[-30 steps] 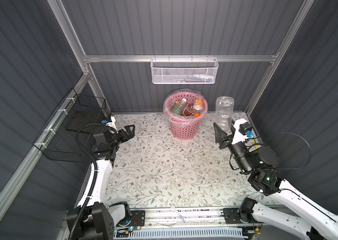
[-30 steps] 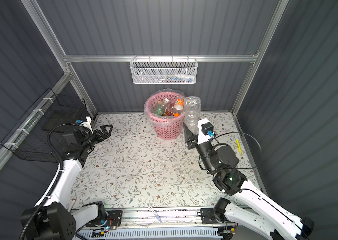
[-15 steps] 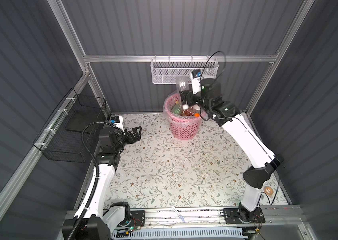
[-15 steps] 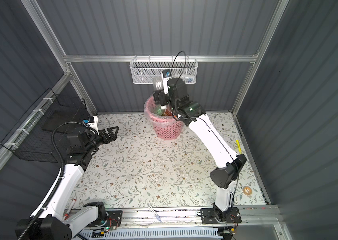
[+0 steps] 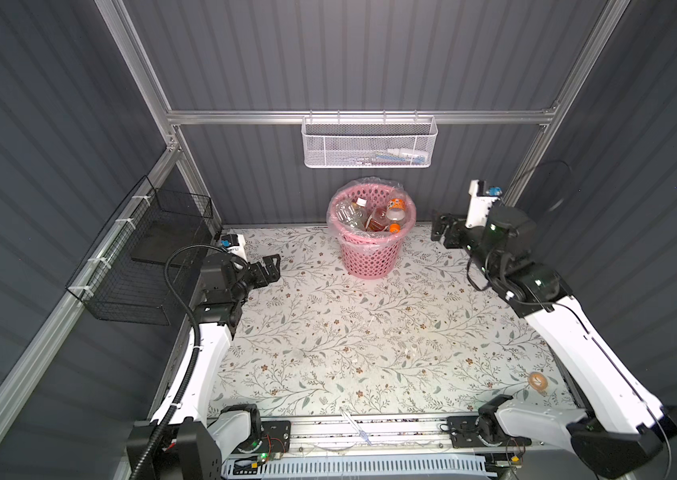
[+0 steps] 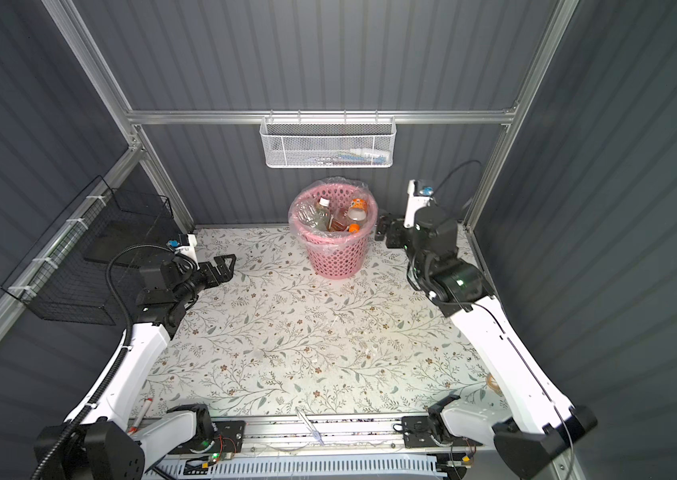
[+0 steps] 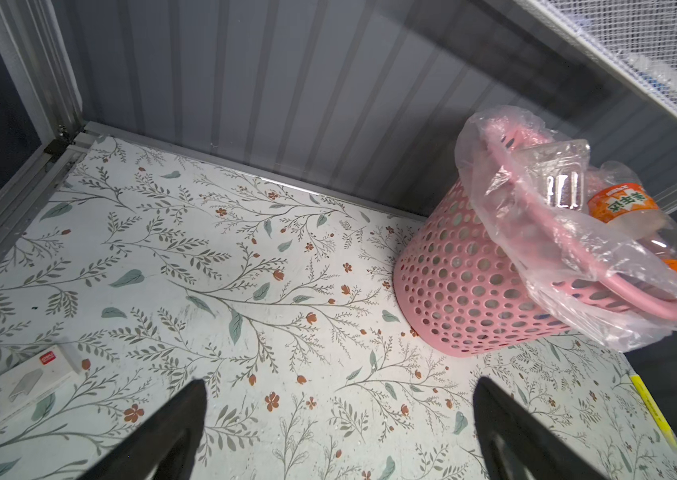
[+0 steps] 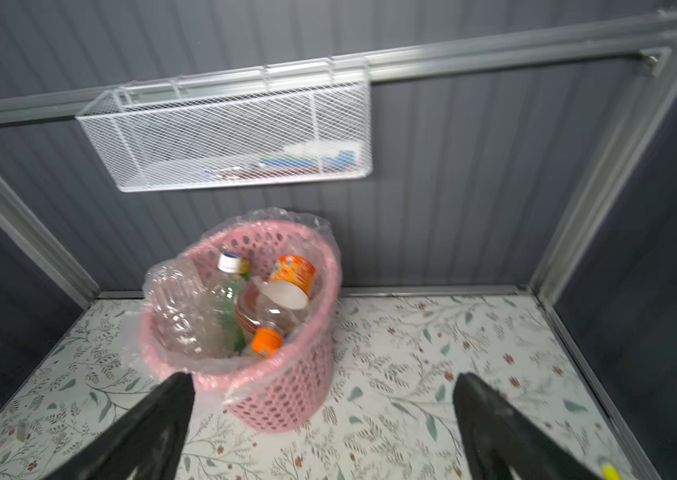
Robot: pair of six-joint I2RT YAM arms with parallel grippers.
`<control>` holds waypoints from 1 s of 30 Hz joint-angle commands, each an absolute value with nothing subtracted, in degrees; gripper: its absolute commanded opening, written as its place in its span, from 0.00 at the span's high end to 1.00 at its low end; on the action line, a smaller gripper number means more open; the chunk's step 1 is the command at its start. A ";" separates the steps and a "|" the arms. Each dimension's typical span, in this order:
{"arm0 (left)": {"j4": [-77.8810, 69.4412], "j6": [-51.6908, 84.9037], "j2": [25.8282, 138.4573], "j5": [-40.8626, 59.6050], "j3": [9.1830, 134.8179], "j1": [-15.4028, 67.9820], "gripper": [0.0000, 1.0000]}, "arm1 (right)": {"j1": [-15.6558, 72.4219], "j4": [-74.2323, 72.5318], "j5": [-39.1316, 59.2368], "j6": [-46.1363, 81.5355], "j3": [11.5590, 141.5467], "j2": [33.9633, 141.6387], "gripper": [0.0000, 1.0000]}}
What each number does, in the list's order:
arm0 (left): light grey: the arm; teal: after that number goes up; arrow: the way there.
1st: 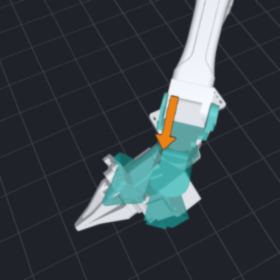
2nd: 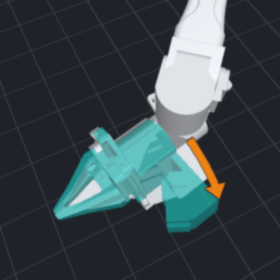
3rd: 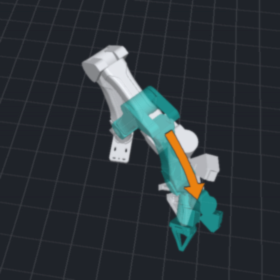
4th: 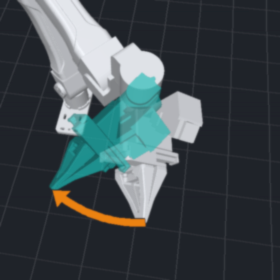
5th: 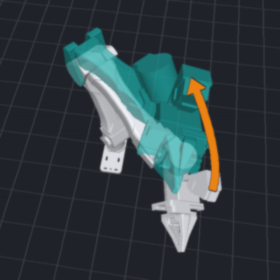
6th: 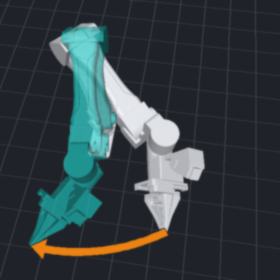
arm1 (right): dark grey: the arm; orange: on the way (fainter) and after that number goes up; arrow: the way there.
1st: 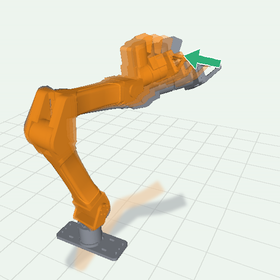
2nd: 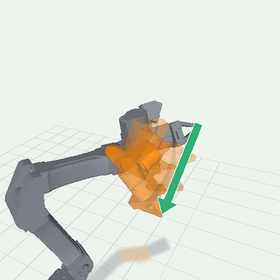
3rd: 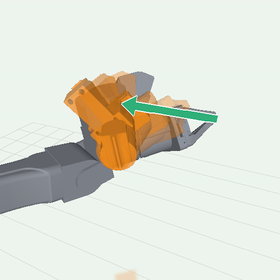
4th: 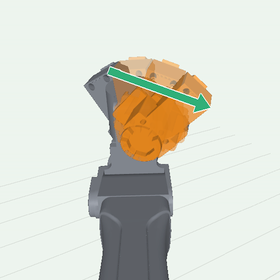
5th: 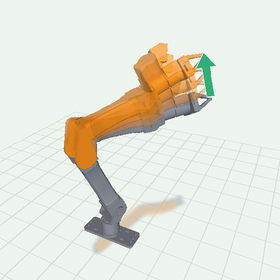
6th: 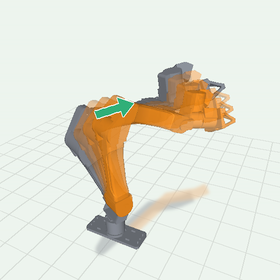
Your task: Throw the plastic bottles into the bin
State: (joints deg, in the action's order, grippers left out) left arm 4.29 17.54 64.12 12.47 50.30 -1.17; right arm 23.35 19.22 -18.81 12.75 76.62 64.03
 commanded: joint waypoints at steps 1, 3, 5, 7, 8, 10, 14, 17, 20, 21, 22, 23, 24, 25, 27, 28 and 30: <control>5.21 20.74 66.05 7.28 50.98 -1.13 0.00 | 17.49 16.72 -17.72 19.07 64.26 59.44 0.01; 2.97 22.86 67.28 5.27 49.25 -1.10 0.00 | 14.10 14.22 -16.45 20.18 56.42 56.27 0.01; 0.20 25.19 68.22 0.85 46.23 -1.05 0.00 | 11.21 11.22 -15.64 20.84 48.71 53.75 0.01; -3.54 25.67 68.58 -3.56 42.68 -1.05 0.00 | 9.12 6.87 -16.65 20.55 41.90 52.04 0.01; -5.45 25.62 68.69 -6.10 40.80 -1.05 0.00 | 7.95 4.13 -17.21 20.32 38.31 51.46 0.01; -8.88 24.58 69.06 -11.14 37.85 -0.96 0.00 | 6.04 -1.60 -18.19 20.04 32.28 50.73 0.01; -14.63 20.72 70.11 -20.25 31.92 -0.88 0.00 | 3.23 -15.85 -20.87 19.51 22.56 52.65 0.01; -21.30 17.87 70.93 -23.85 27.65 -0.79 0.00 | 1.94 -20.67 -21.97 17.51 21.52 55.28 0.01; -29.27 15.21 73.98 -24.94 24.16 -0.70 0.00 | 1.85 -33.00 -22.41 12.72 18.82 60.33 0.01; -31.62 14.48 75.24 -24.82 23.43 -0.62 0.00 | 1.77 -35.83 -22.74 11.44 18.51 62.27 0.01; -34.41 13.65 76.99 -24.29 22.62 -0.53 0.00 | 1.77 -37.98 -23.11 10.13 18.46 64.61 0.01; -37.57 12.80 78.67 -23.61 21.85 -0.53 0.00 | 1.67 -40.72 -23.29 8.69 18.22 67.51 0.01; -40.57 12.11 80.24 -23.46 21.06 -0.31 0.00 | 1.67 -43.49 -23.20 7.48 17.88 69.45 0.01; -44.40 11.43 82.20 -23.50 20.12 -0.26 0.00 | 1.59 -47.37 -23.00 6.17 17.21 71.99 0.01; -52.49 9.20 85.22 -22.12 18.83 -0.26 0.00 | 1.58 -56.69 -22.00 4.49 15.51 76.71 0.01; -55.22 8.88 86.81 -21.09 18.47 -0.24 0.00 | 1.08 -59.06 -20.59 4.42 15.40 79.09 0.01; -56.41 8.21 90.79 -19.69 19.77 -0.13 0.00 | 0.92 -56.95 -17.77 3.75 16.89 80.01 0.01</control>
State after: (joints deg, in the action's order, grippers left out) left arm -44.99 11.68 87.50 -21.21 19.27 -0.40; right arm 1.37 -48.12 -20.69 6.98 16.34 78.83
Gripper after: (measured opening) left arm 0.997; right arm 0.991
